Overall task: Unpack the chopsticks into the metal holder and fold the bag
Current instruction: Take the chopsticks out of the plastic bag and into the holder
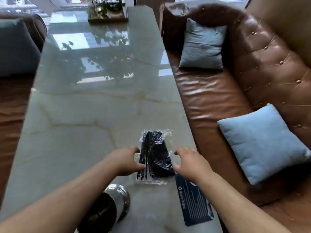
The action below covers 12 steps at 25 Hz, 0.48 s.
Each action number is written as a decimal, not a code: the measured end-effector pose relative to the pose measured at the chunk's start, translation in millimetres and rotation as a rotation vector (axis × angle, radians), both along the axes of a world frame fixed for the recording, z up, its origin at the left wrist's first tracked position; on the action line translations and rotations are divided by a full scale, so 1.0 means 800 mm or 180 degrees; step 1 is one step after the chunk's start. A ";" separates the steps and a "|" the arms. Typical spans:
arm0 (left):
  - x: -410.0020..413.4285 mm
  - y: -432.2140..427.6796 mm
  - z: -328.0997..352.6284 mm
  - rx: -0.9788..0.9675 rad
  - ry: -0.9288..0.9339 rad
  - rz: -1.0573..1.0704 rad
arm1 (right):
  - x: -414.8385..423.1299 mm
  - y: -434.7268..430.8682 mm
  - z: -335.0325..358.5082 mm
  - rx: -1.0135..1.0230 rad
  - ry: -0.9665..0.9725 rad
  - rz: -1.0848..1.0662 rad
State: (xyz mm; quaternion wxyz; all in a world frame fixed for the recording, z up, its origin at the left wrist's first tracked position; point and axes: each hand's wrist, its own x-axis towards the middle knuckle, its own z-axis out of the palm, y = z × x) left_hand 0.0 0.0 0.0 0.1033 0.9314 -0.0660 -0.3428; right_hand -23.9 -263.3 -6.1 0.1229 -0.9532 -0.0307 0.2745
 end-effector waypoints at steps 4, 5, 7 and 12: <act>0.007 -0.016 -0.023 0.0018 0.0292 0.0198 | 0.000 0.013 -0.024 0.0261 0.0165 -0.0480; 0.009 -0.022 -0.029 -0.0018 0.0312 0.0272 | -0.001 0.018 -0.032 0.0352 0.0217 -0.0674; 0.011 -0.031 -0.038 -0.0098 0.0332 0.0440 | -0.005 0.028 -0.046 0.0583 0.0284 -0.1127; 0.007 -0.043 -0.057 -0.0099 0.0367 0.0770 | -0.010 0.046 -0.067 0.0701 0.0204 -0.1696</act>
